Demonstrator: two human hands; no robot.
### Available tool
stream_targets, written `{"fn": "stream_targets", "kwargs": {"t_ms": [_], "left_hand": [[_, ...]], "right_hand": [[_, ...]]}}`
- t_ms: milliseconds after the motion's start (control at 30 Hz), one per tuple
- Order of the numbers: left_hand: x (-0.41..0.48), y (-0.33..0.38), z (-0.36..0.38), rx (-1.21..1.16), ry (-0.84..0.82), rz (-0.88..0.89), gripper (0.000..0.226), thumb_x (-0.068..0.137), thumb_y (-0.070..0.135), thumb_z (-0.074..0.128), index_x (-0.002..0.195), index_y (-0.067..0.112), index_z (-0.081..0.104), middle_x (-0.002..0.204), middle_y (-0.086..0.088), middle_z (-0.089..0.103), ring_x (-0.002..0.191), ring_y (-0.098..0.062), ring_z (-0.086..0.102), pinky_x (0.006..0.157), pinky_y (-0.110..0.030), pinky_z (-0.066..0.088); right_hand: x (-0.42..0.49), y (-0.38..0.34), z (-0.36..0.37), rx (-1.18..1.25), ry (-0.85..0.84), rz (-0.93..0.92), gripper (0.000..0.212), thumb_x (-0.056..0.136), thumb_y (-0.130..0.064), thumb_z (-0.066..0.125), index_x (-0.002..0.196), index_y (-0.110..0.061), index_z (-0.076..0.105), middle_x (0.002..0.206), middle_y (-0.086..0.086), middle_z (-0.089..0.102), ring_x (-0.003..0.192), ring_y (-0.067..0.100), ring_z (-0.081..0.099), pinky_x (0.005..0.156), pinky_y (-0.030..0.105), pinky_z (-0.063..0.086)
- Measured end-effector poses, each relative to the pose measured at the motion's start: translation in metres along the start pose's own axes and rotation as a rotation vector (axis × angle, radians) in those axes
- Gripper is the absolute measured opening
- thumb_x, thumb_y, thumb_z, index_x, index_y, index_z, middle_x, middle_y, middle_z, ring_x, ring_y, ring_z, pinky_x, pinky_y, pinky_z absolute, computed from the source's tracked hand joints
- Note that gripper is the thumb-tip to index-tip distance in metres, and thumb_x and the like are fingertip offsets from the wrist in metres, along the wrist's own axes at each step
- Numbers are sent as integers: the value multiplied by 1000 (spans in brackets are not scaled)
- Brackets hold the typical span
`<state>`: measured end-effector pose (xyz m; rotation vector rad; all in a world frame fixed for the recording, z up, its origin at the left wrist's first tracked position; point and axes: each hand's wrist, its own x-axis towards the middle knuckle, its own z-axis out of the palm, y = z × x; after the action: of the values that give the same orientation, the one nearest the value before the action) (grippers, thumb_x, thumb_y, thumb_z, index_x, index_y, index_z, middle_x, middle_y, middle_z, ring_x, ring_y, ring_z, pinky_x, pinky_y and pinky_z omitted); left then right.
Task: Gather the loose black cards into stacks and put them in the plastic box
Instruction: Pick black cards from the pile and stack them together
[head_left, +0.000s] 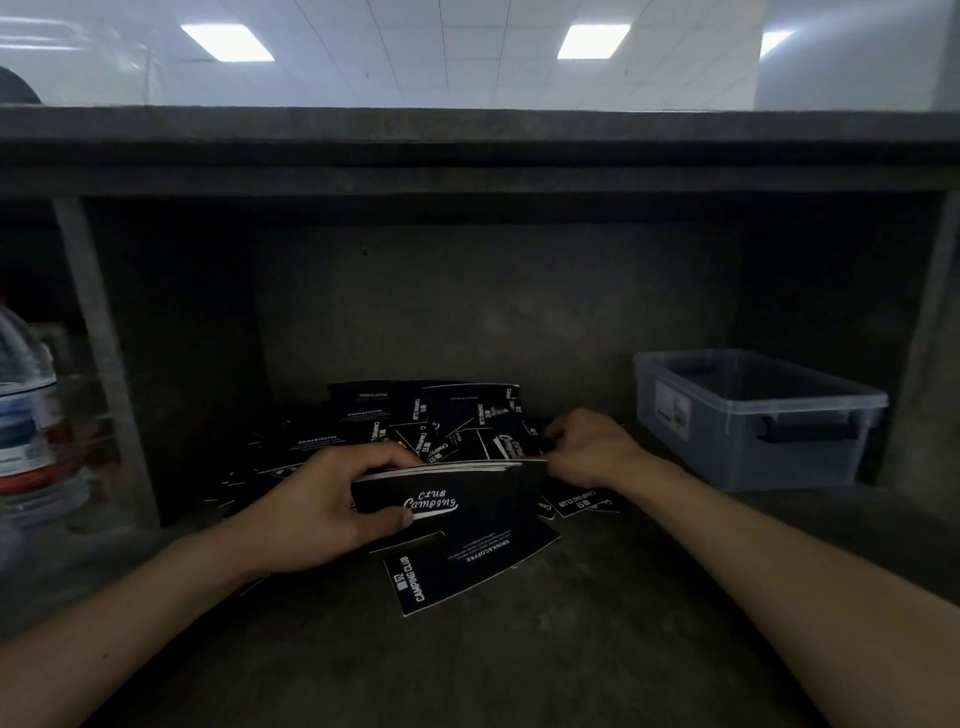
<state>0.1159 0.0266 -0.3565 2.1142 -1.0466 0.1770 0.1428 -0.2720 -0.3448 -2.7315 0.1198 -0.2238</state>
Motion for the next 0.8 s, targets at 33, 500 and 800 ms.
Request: {"fn": "stream_targets", "kwargs": {"t_ms": [33, 500, 800], "left_hand": [[0, 0, 0, 15, -2, 0, 29, 87, 16, 77, 111, 30, 67, 106, 9, 74, 99, -8, 71, 86, -25, 57], [2, -9, 0, 78, 35, 12, 32, 80, 22, 82, 106, 34, 67, 115, 13, 64, 108, -10, 66, 93, -31, 55], [1, -5, 1, -38, 10, -28, 52, 84, 18, 79, 123, 43, 56, 112, 11, 71, 107, -7, 68, 88, -22, 56]], "right_hand": [[2, 1, -2, 4, -14, 25, 50, 75, -52, 77, 106, -13, 74, 107, 3, 71, 95, 17, 65, 88, 30, 53], [0, 12, -42, 658, 97, -76, 22, 87, -6, 69, 84, -27, 76, 102, -1, 76, 84, 7, 68, 70, 16, 54], [0, 0, -14, 292, 39, -245, 35, 97, -39, 60, 122, -17, 69, 123, 2, 69, 109, 15, 64, 92, 26, 49]]}}
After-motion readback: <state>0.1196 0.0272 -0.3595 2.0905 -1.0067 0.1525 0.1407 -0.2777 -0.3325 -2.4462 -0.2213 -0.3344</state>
